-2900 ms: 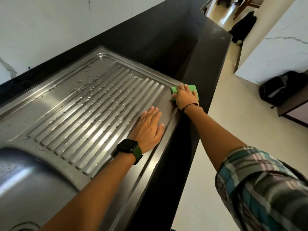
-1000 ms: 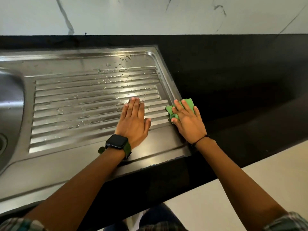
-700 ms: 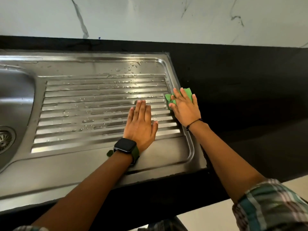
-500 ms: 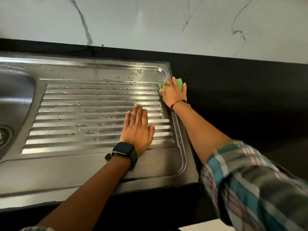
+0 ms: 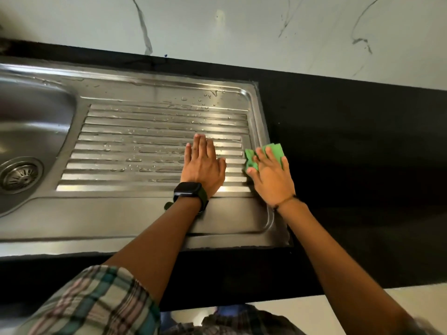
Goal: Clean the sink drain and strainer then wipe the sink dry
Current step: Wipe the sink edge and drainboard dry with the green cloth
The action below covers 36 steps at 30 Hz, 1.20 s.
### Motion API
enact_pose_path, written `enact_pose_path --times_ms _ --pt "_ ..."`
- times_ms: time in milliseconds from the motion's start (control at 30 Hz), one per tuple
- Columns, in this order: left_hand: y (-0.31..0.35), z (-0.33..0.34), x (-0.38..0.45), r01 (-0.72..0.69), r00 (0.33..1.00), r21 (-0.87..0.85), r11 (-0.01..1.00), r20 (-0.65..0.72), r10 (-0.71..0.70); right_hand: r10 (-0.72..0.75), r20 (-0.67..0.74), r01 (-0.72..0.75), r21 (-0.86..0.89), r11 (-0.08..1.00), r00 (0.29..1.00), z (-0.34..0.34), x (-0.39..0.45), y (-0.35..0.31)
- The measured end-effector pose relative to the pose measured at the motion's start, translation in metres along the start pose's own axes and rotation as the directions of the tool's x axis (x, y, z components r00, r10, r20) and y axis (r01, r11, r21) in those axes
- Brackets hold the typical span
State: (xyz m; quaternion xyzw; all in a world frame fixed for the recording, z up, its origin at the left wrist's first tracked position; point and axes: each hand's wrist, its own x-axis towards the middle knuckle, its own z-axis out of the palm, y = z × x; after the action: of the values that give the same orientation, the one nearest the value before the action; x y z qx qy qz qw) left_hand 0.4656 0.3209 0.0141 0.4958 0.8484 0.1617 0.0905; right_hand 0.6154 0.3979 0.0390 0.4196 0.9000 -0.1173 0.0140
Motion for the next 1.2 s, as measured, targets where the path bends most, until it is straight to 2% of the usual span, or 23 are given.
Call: enact_pose_path --times_ms 100,233,600,933,1033,1200 --pt "0.000 0.001 0.001 -0.006 1.000 0.011 1.000 -0.014 0.006 0.002 0.003 -0.002 -0.064 0.998 1.000 0.011 -0.039 -0.001" --pt "0.001 0.003 0.000 -0.014 1.000 0.034 0.999 -0.014 0.015 -0.013 -0.012 0.011 -0.145 0.989 1.000 0.013 -0.024 0.003" --pt "-0.001 0.003 0.002 -0.008 1.000 0.039 0.999 -0.008 0.008 -0.061 -0.073 0.055 -0.078 0.995 0.995 -0.005 0.112 0.014" --pt "-0.001 0.005 0.005 0.031 0.999 0.080 0.996 -0.010 -0.031 -0.096 -0.007 0.094 -0.152 0.984 0.995 -0.026 0.224 0.013" --pt "0.000 0.004 0.004 0.034 0.999 0.080 0.996 -0.016 -0.033 -0.114 0.018 0.115 -0.162 0.980 0.993 -0.031 0.228 0.011" --pt "0.002 -0.001 0.001 0.026 0.999 0.048 0.999 -0.040 -0.024 -0.079 0.016 0.080 -0.072 0.994 0.997 -0.032 0.197 0.002"
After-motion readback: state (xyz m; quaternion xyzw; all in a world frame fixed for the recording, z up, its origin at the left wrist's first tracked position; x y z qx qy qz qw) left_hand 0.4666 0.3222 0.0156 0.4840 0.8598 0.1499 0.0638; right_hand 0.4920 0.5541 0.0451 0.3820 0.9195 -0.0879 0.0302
